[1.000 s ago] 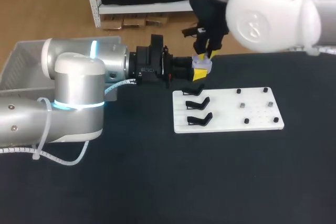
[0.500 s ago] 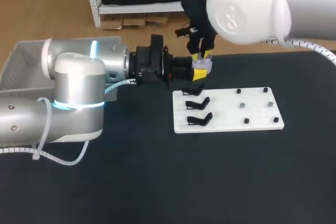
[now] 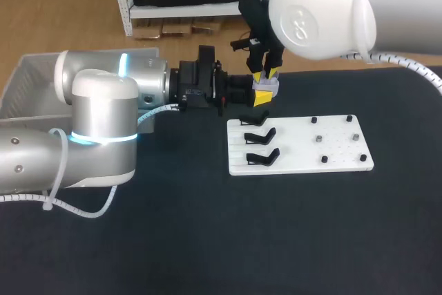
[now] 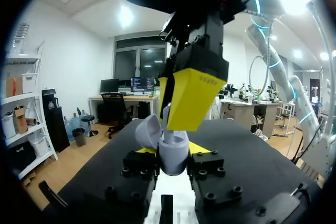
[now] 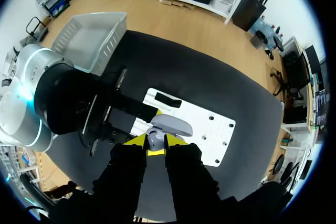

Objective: Pick up each earbud case from the left stands, insert the matching earbuds, close the lid, and place the case in the box.

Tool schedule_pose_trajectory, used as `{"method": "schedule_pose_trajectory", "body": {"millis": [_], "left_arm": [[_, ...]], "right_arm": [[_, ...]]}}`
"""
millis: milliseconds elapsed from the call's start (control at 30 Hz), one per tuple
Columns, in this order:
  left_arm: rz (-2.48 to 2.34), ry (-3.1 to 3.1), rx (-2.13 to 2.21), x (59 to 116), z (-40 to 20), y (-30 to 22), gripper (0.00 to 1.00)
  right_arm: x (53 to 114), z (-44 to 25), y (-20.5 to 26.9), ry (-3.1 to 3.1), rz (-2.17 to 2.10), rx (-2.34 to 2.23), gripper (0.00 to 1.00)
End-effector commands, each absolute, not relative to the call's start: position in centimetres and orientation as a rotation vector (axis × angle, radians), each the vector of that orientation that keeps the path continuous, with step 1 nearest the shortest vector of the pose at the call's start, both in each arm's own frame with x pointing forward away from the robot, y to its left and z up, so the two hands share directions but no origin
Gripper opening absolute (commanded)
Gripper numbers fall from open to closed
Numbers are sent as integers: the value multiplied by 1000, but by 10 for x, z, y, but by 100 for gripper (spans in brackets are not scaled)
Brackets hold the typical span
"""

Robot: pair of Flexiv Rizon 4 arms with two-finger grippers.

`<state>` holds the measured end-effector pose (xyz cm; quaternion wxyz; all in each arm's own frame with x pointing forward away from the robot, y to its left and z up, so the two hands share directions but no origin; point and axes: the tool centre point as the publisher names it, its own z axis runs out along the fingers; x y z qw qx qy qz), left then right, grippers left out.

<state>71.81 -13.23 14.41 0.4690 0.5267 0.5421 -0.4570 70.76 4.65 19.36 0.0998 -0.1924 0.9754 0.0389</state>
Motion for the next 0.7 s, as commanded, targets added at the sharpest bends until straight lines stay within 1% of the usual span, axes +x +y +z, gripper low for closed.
{"method": "schedule_pose_trajectory", "body": {"millis": [33,700], "left_arm": [[-1117,1321,1285,717,143,-132,0],[-1117,1321,1285,717,143,-132,0]], "right_arm": [[711,191,47,2891,110,-570,0],[704,181,44,2907,51,-592,0]]}}
